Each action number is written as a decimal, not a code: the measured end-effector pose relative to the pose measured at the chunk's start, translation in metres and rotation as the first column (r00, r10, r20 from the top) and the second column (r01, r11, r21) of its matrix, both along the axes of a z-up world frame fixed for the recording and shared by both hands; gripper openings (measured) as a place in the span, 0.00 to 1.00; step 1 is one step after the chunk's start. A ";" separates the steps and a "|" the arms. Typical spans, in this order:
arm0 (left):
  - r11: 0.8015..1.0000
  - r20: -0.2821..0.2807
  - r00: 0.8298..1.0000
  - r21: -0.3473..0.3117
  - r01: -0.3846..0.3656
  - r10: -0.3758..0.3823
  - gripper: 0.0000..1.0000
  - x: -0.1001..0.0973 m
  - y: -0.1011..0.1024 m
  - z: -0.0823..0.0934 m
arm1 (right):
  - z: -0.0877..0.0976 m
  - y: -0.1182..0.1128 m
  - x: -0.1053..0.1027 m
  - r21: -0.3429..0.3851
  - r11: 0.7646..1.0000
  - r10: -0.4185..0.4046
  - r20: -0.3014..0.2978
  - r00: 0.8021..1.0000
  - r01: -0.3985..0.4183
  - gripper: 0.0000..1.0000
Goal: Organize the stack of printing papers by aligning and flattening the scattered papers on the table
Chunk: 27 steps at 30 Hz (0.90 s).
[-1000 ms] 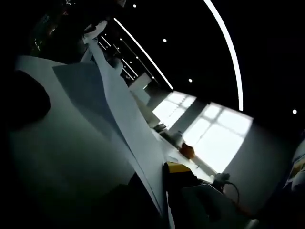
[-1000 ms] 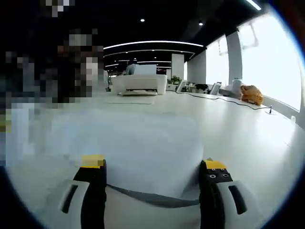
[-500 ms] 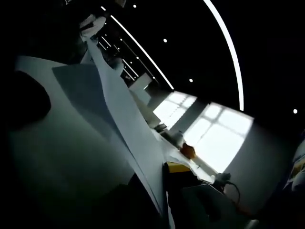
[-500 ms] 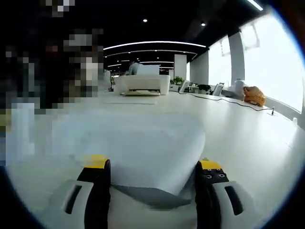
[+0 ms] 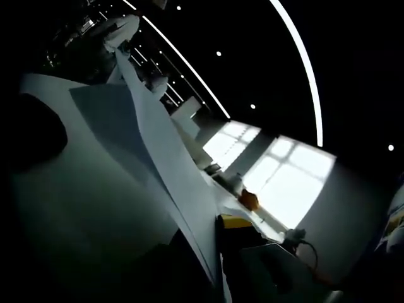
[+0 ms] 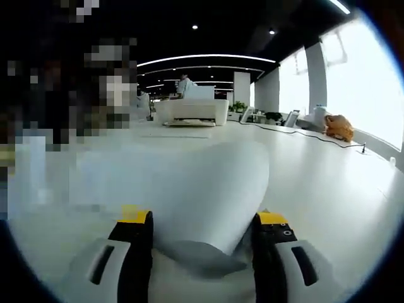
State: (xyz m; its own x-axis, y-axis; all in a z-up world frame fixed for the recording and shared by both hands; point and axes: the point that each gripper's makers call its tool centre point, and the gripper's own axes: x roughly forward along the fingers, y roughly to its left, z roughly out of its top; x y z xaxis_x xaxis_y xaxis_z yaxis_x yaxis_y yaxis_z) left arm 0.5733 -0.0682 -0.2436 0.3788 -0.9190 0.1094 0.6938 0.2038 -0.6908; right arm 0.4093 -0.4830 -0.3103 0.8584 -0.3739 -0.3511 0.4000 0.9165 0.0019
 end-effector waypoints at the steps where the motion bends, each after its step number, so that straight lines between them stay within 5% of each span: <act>1: 1.000 -0.001 1.000 0.000 0.000 0.000 0.07 0.000 0.000 0.000 | 0.000 0.000 0.000 0.000 1.000 0.001 0.000 1.000 -0.001 0.58; 15: 1.000 -0.002 1.000 -0.010 0.002 -0.002 0.07 0.002 0.000 0.000 | -0.001 0.004 0.002 -0.002 1.000 0.015 -0.001 1.000 -0.015 0.54; 27: 1.000 -0.002 1.000 -0.002 0.002 -0.002 0.07 0.003 -0.001 -0.002 | -0.002 0.007 0.011 -0.041 0.996 0.074 -0.011 0.997 -0.074 0.42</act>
State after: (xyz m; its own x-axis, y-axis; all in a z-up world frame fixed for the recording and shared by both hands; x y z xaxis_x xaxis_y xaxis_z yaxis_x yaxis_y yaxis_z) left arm 0.5763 -0.0689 -0.2451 0.3769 -0.9197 0.1102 0.6931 0.2010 -0.6923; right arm 0.4200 -0.4757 -0.3119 0.8811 -0.3241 -0.3445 0.3310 0.9428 -0.0404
